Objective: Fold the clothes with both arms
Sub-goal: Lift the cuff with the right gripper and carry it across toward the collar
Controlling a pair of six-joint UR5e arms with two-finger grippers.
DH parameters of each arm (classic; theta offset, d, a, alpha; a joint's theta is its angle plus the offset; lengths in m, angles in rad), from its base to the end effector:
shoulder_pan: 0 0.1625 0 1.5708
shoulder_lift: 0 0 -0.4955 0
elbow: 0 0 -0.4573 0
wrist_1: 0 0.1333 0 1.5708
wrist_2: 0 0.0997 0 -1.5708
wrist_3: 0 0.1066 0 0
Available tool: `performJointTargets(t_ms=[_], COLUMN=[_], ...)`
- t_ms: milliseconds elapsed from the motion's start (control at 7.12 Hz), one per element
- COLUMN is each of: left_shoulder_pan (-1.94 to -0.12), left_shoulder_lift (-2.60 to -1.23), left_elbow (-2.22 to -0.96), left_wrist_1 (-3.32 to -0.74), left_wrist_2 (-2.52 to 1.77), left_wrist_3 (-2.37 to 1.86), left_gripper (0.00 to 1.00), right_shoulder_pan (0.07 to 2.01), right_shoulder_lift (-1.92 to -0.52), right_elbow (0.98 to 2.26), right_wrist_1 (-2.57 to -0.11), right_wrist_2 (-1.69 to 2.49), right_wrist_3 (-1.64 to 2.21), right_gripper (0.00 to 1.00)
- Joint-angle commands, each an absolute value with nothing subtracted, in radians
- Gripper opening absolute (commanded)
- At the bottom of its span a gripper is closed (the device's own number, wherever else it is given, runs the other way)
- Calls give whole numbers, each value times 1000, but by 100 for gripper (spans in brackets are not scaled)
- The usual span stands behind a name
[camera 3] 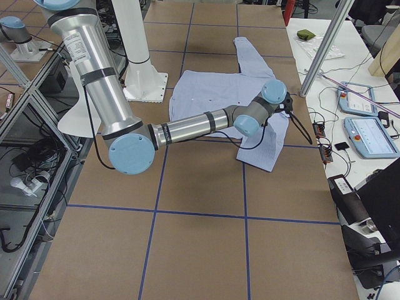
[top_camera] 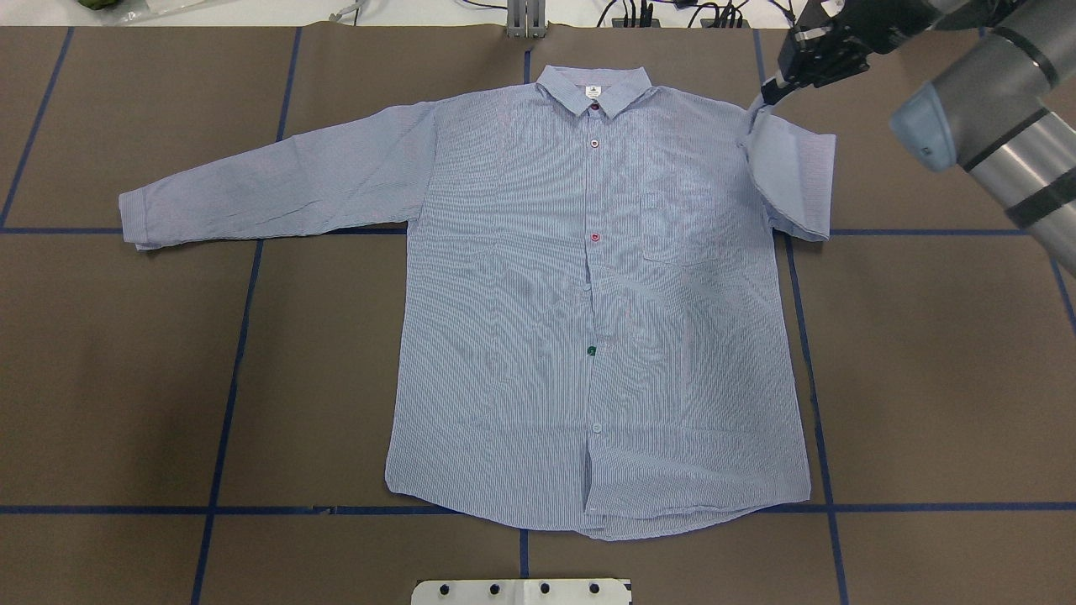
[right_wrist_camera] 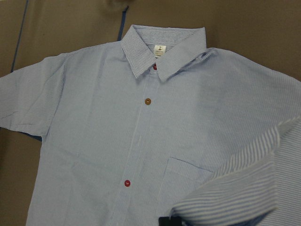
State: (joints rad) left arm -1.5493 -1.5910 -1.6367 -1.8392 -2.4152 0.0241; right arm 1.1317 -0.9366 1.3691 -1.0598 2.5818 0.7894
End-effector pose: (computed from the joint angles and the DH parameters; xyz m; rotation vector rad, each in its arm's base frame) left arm -0.0411 -0.5847 0.6504 0.3344 0.8354 0.1921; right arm -0.3068 -0.7543 0.3225 0.1634 -1.2450 -0.1731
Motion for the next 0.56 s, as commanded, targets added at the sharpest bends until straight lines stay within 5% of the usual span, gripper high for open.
performJointTargets(t_ms=[0, 421], left_shoulder_pan=[-1549, -1548], left_shoulder_lift=[-1589, -1591], left_elbow=[-1631, -1631], left_wrist_1=[-1841, -1841], left_wrist_2=[-2414, -2414], left_wrist_3=[28, 26], left_gripper=[99, 99], right_shoulder_pan=[1054, 979], right_shoulder_lift=[-795, -721], right_elbow=[1301, 1270], right_wrist_1=[-1104, -1100], right_wrist_2=[2493, 2418], right_wrist_3=[799, 798], right_gripper=[0, 0])
